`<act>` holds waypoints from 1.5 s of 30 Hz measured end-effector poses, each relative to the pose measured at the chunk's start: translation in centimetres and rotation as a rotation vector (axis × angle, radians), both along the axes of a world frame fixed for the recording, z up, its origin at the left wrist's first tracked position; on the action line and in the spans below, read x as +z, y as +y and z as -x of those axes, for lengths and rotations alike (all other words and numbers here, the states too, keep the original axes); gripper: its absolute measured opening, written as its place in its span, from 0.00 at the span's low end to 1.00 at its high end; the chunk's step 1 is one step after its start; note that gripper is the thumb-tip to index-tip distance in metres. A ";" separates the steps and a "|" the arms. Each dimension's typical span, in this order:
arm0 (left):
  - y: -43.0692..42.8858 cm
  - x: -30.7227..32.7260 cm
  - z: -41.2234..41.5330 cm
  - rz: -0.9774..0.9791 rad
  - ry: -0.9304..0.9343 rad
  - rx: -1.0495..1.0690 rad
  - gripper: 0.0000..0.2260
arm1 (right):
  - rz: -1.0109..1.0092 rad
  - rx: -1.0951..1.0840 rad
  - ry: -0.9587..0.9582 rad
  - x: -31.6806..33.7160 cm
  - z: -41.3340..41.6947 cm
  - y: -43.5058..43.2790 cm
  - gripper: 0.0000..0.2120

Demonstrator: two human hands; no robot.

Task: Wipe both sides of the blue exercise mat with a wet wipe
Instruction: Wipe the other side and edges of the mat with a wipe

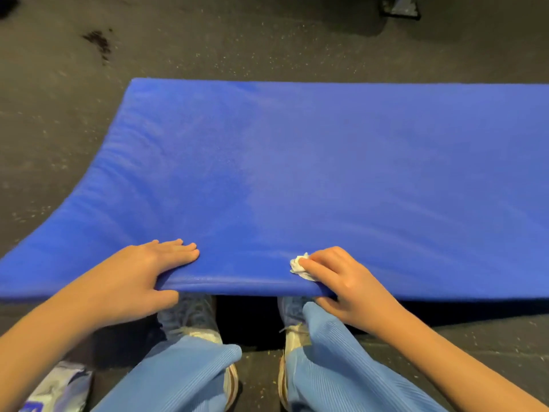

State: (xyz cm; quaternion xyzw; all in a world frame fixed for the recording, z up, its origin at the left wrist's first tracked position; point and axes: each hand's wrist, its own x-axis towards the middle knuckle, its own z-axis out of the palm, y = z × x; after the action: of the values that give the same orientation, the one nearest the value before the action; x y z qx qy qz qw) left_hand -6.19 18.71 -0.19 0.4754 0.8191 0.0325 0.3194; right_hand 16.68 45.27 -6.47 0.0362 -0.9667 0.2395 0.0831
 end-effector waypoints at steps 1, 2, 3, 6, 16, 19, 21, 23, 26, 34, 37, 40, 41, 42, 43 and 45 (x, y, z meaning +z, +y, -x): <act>-1.4 -0.1 0.5 0.001 -0.025 0.041 0.38 | 0.012 0.039 -0.018 0.3 0.8 -0.8 0.21; -2.9 -0.3 0.8 0.001 -0.053 0.082 0.35 | 0.023 0.082 -0.040 0.5 1.4 -1.6 0.20; -4.4 -0.8 1.0 0.005 -0.081 0.112 0.32 | 0.037 0.129 -0.063 0.4 1.8 -2.4 0.20; -7.3 -2.5 0.8 0.043 -0.127 0.116 0.29 | 0.096 0.242 -0.190 -0.4 2.3 -4.5 0.20; -4.5 -3.7 1.6 0.092 -0.154 0.058 0.39 | 0.083 0.320 -0.217 -0.5 3.4 -3.7 0.09; -1.5 -6.1 2.0 -0.027 -0.049 0.181 0.37 | 0.086 0.010 -0.174 -2.0 5.9 -2.9 0.07; -0.1 -8.0 0.9 -0.008 0.077 0.174 0.40 | 0.157 -0.113 -0.176 -2.7 6.9 -4.1 0.07; -0.1 -9.6 -0.5 0.017 0.124 0.181 0.42 | 0.237 0.001 -0.223 -2.3 6.3 -6.3 0.08; -0.8 -10.3 -1.3 -0.039 0.119 0.241 0.40 | 0.308 0.249 -0.343 -0.8 5.1 -6.5 0.08; -0.8 -10.5 -1.1 -0.062 0.129 0.255 0.38 | 0.162 -0.058 -0.148 -4.3 10.1 -5.3 0.10; -0.7 -10.4 -1.2 -0.043 0.137 0.254 0.39 | 0.243 0.222 -0.217 -3.3 8.6 -7.8 0.10; -0.7 -10.3 -1.1 -0.016 0.148 0.243 0.39 | 0.211 0.185 -0.250 -4.3 10.4 -5.1 0.06; -0.6 -10.3 -1.1 -0.014 0.150 0.241 0.38 | 0.176 0.087 -0.231 -5.1 11.6 -3.9 0.05; -0.6 -10.4 -1.1 -0.017 0.149 0.240 0.38 | 0.145 -0.027 -0.207 -5.8 12.7 -3.1 0.04; -0.6 -10.4 -1.1 -0.024 0.146 0.242 0.38 | 0.144 -0.118 -0.188 -6.2 13.5 -3.0 0.04; -0.8 -10.6 -1.2 -0.054 0.136 0.261 0.37 | 0.177 -0.123 -0.136 -6.2 13.8 -4.9 0.06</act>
State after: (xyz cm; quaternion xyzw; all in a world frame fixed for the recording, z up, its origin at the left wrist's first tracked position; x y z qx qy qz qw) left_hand -4.96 17.96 -10.76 0.3746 0.8924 0.0637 0.2435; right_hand 2.91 40.41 -12.63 -0.0470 -0.9455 0.3204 0.0345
